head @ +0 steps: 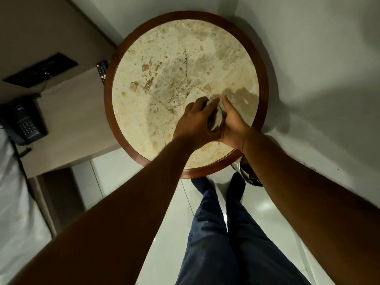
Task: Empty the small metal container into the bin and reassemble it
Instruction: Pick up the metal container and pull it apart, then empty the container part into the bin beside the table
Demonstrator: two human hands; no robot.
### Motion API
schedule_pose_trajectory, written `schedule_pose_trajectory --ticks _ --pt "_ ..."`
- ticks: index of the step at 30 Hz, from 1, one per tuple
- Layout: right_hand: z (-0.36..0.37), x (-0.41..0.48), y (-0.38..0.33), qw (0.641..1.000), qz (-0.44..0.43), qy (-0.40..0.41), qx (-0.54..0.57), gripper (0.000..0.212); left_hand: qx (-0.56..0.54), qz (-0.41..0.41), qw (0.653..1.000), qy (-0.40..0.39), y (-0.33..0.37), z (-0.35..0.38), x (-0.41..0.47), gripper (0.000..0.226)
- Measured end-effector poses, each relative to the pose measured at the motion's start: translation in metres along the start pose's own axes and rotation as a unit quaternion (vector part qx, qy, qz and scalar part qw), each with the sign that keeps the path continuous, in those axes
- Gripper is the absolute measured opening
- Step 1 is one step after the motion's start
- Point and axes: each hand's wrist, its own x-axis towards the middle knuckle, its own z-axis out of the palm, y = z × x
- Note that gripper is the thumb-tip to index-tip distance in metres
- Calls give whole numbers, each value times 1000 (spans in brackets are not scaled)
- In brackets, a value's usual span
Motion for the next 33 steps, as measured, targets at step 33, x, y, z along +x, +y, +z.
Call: schedule_pose_trajectory --ticks 33 --pt "-182 -102 58 959 -94 211 167 90 -89 -132 965 207 -24 39 -47 89"
